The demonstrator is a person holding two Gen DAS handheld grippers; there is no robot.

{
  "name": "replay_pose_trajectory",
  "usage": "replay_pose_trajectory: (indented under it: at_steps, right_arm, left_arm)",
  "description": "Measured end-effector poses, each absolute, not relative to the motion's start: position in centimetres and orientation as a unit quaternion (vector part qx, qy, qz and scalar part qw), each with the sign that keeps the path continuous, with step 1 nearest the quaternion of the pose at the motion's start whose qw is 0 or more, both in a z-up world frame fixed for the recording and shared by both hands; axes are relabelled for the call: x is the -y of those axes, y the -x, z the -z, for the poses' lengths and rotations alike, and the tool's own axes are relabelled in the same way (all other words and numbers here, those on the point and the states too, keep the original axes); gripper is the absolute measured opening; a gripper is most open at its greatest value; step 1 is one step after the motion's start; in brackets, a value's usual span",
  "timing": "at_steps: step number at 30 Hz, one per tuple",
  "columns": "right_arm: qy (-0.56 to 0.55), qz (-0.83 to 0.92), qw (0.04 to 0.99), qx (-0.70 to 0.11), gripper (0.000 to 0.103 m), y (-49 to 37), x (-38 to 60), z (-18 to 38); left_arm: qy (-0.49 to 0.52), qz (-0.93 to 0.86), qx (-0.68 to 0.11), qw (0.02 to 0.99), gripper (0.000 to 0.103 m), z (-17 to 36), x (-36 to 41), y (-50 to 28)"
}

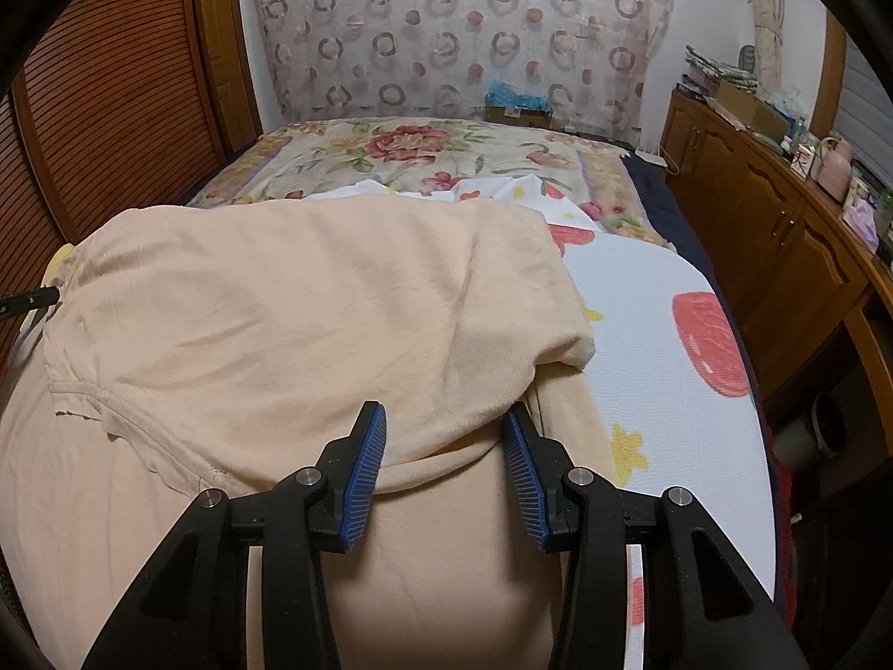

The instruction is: Fold small clothes

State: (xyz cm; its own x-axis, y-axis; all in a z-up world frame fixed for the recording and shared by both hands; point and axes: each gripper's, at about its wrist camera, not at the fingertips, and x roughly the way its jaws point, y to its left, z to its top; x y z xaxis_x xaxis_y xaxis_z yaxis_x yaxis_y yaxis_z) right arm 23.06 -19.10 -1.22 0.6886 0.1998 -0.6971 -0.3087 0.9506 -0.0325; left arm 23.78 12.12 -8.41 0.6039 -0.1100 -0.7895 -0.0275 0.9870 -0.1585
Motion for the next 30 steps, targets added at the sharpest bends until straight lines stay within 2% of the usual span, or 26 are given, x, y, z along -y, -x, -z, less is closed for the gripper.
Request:
replay_pose_trajectory:
  at_steps: [1, 3, 4, 13, 15, 16, 19, 24, 30]
  right_arm:
    - [0.074, -0.139, 0.916, -0.369, 0.045, -23.1, 19.1, 1.2]
    - [0.074, -0.139, 0.916, -0.369, 0.045, -23.1, 19.2, 1.2]
    - [0.074, -0.139, 0.916, -0.369, 0.045, -23.1, 19.2, 1.2]
    - [0.063, -0.142, 0.915, -0.373, 0.045, -23.3, 19.6, 1.0]
    - [0.058, -0.147, 0.911, -0.380, 0.043, -23.7, 19.6, 0.9]
    - [0.057, -0.149, 0.910, -0.382, 0.036, -23.9, 19.7, 0.8]
    - [0.046, -0.166, 0.906, -0.387, 0.005, -24.4, 19.8, 0.7]
    - [0.061, -0.184, 0.915, -0.353, 0.004, -23.2, 19.5, -0.3]
    - [0.044, -0.208, 0.933, -0.288, 0.004, -19.2, 21.4, -4.3]
  left_arm:
    - [0.074, 0.026, -0.442, 0.894, 0.036, 8.3, -12.0, -23.8]
    - [0.065, 0.028, -0.439, 0.896, 0.019, 8.2, -11.8, -23.9]
    - [0.059, 0.029, -0.438, 0.896, 0.005, 8.3, -11.7, -23.9]
    - [0.027, 0.032, -0.392, 0.919, 0.005, 5.4, -10.7, -21.9]
    - [0.028, 0.034, -0.385, 0.922, 0.005, 4.7, -10.8, -21.7]
    - [0.030, 0.037, -0.382, 0.923, 0.004, 4.3, -10.9, -21.6]
    - [0.023, 0.038, -0.369, 0.928, 0.004, 3.3, -10.8, -21.3]
    - [0.024, 0.046, -0.343, 0.938, 0.004, 0.9, -10.7, -19.8]
    - [0.027, 0.060, -0.302, 0.951, 0.004, -2.2, -10.8, -15.1]
